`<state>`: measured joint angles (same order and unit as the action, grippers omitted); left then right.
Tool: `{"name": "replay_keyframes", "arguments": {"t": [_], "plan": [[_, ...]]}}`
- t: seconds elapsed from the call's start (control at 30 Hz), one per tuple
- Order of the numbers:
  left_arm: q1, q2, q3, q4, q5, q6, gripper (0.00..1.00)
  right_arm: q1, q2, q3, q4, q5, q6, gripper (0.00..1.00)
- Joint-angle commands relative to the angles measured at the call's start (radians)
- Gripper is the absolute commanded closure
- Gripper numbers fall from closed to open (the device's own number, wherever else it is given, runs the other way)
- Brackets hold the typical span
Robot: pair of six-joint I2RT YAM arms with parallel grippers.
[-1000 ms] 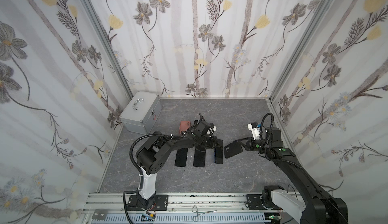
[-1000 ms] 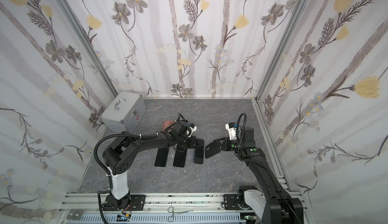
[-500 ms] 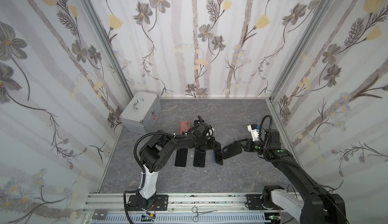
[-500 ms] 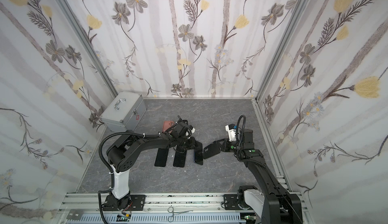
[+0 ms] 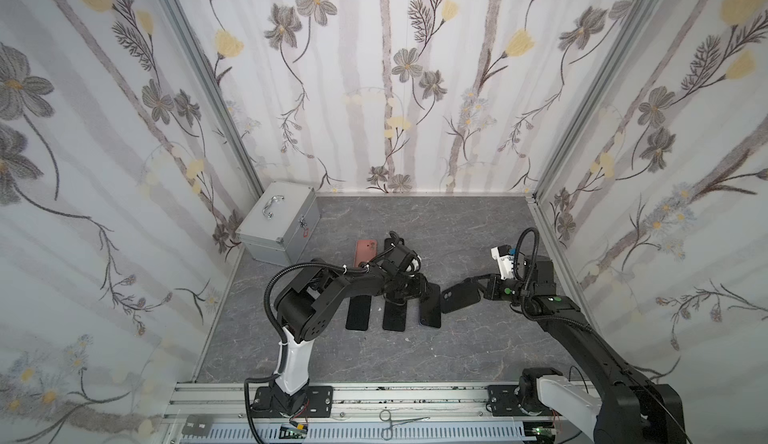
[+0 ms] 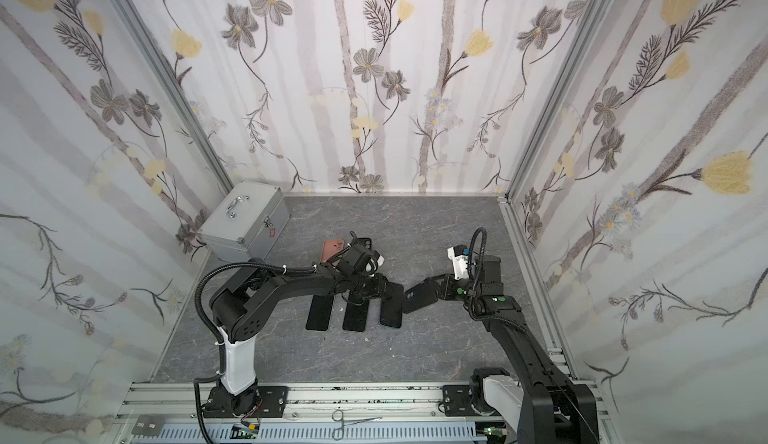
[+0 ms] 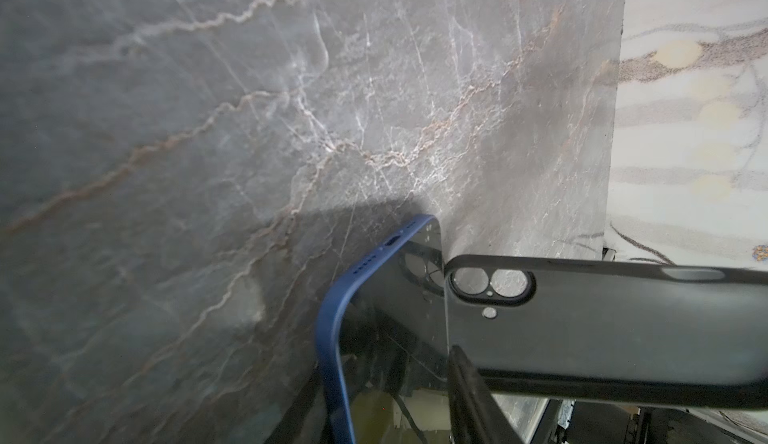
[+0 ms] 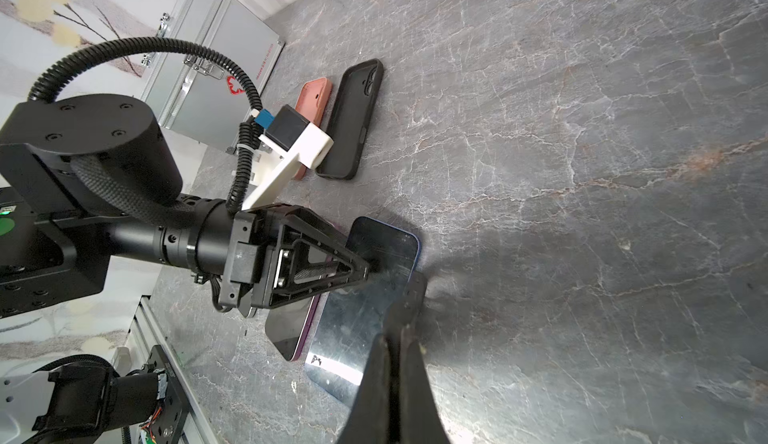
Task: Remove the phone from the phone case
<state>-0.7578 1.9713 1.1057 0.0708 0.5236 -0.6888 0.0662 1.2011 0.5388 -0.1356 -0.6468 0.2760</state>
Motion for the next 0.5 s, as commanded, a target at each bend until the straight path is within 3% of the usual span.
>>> {"name": "replay_keyframes", "arguments": {"t": [0.0,0.47], "plan": [[-0.005,-0.015,-0.01,0.012,0.0,-0.017,0.57,0.0,0.007,0.013,0.038,0.02,-0.018,1.0],[-0.006,-0.035,-0.029,0.011,-0.043,-0.025,0.51,0.0,0.006,0.038,0.012,0.065,-0.038,1.0]]}}
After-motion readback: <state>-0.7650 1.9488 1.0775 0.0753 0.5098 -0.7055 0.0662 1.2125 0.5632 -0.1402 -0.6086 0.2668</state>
